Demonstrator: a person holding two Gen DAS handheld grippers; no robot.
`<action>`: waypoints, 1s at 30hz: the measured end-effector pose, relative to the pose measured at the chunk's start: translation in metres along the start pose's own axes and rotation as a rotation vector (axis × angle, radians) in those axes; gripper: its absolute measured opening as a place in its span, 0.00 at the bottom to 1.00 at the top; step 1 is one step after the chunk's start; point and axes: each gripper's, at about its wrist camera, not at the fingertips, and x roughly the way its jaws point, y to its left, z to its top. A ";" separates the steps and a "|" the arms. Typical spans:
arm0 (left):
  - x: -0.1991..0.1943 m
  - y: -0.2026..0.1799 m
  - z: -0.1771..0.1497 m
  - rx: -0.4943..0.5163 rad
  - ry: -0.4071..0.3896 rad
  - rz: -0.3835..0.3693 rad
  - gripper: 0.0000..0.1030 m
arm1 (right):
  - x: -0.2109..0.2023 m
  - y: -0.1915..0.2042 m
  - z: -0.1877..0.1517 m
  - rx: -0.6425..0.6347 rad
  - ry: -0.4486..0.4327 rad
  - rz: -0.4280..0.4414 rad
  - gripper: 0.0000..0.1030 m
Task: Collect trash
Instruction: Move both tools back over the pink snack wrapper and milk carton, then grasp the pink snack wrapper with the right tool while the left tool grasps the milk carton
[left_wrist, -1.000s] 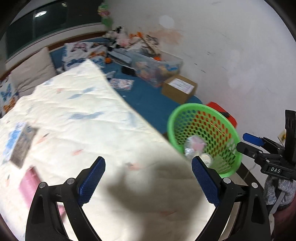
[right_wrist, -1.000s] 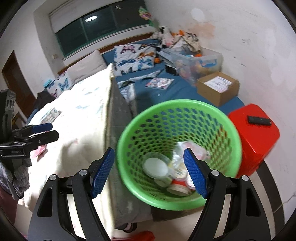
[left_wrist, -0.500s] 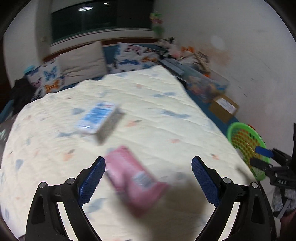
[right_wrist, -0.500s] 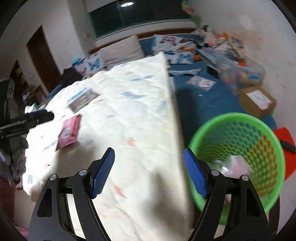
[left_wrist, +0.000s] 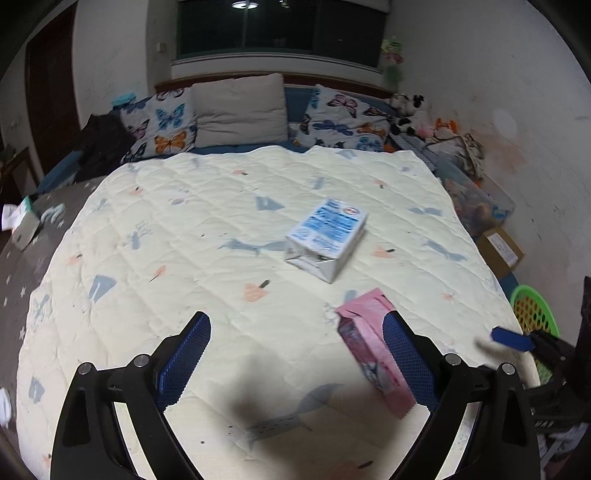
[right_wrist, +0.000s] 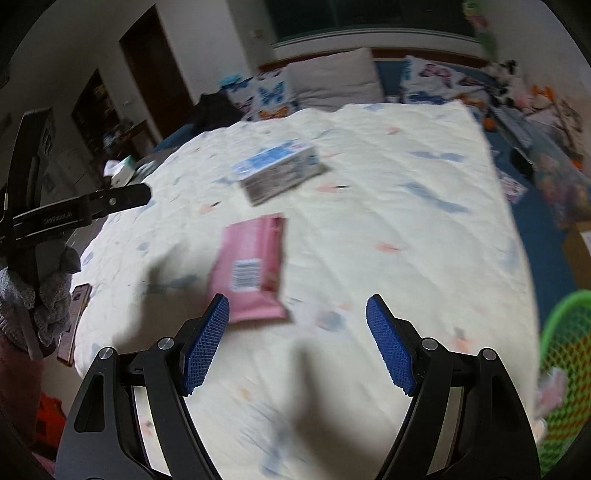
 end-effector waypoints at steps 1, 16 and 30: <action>0.001 0.004 0.000 -0.011 0.002 0.004 0.89 | 0.004 0.004 0.002 -0.007 0.004 0.008 0.74; 0.014 0.027 0.004 -0.062 0.016 0.010 0.89 | 0.074 0.047 0.020 -0.089 0.102 0.007 0.71; 0.038 0.022 0.015 -0.037 0.043 0.014 0.89 | 0.093 0.049 0.014 -0.142 0.146 -0.061 0.60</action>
